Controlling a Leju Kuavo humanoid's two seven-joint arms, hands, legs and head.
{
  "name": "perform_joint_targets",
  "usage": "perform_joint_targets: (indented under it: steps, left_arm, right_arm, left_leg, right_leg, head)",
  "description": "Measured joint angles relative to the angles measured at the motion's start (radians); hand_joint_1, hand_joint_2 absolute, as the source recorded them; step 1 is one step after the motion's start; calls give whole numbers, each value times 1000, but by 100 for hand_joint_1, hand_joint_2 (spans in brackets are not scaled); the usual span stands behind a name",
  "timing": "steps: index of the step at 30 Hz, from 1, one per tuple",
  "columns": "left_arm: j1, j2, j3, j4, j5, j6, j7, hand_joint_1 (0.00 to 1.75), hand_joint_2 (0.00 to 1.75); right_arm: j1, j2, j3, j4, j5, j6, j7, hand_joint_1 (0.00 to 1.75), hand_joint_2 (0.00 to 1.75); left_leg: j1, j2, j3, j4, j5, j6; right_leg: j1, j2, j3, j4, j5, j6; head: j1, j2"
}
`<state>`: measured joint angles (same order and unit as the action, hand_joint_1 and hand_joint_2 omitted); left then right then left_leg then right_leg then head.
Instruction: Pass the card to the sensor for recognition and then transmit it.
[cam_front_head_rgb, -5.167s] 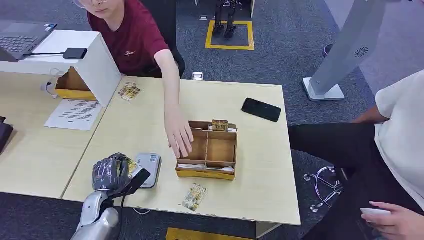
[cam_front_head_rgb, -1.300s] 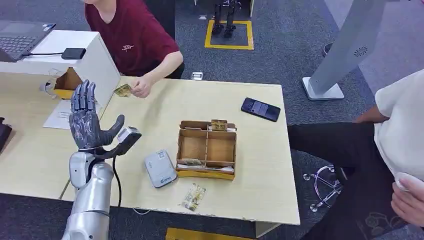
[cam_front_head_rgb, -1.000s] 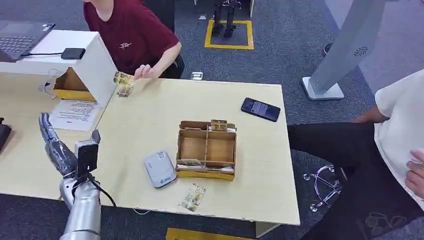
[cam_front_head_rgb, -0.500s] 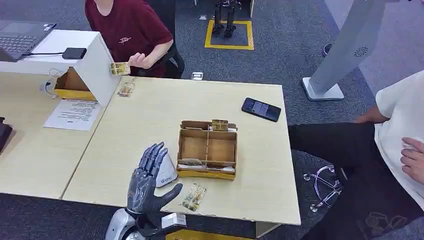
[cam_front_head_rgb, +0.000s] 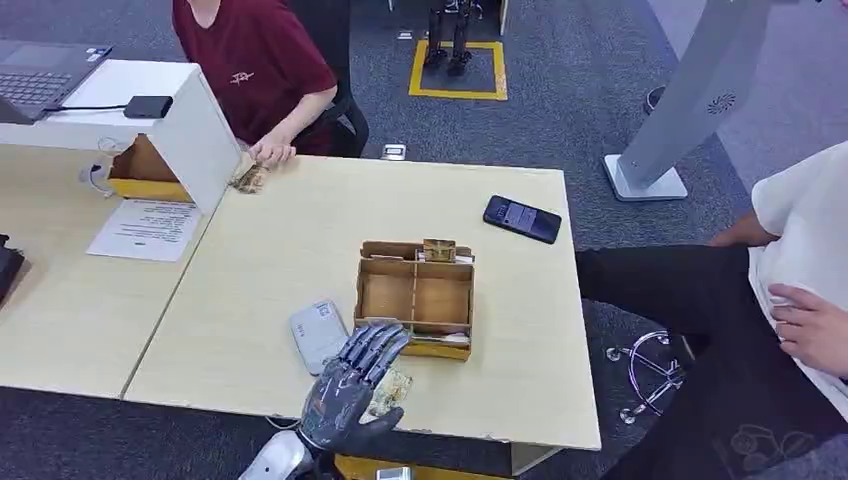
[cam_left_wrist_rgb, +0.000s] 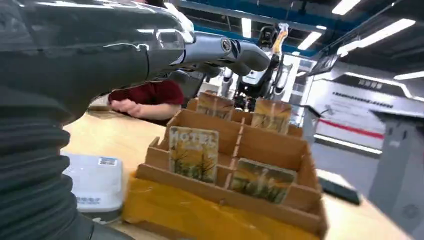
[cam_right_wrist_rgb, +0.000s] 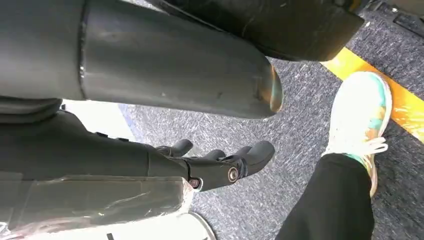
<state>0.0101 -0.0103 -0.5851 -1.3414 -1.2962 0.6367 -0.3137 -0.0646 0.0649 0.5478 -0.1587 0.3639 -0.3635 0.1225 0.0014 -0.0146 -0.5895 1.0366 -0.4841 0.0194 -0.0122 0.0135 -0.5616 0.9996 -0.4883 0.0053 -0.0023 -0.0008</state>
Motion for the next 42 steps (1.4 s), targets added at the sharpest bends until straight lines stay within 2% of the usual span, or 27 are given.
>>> perform_joint_targets:
  steps: [5,16,37,42]
  left_arm:
    - [-38,12,-2,67,-18,9,31,0,175]
    - [-71,18,1,135,-17,26,82,0,175]
    - [-84,17,40,154,37,37,68,0,175]
    - [-102,17,45,151,39,11,70,0,175]
  right_arm:
    - [0,0,0,0,1,1,0,0,0]
    - [0,0,0,0,8,1,-6,0,0]
    - [1,0,0,0,15,2,-2,0,0]
    - [1,0,0,0,16,3,-2,0,0]
  left_leg:
    - [0,0,0,0,0,0]
    - [0,0,0,0,0,0]
    - [0,0,0,0,0,0]
    - [0,0,0,0,0,0]
  right_leg:
    - [0,0,0,0,0,0]
    - [0,0,0,0,0,0]
    - [0,0,0,0,0,0]
    - [0,0,0,0,0,0]
  head:
    - [0,0]
    - [0,0]
    - [0,0]
    - [0,0]
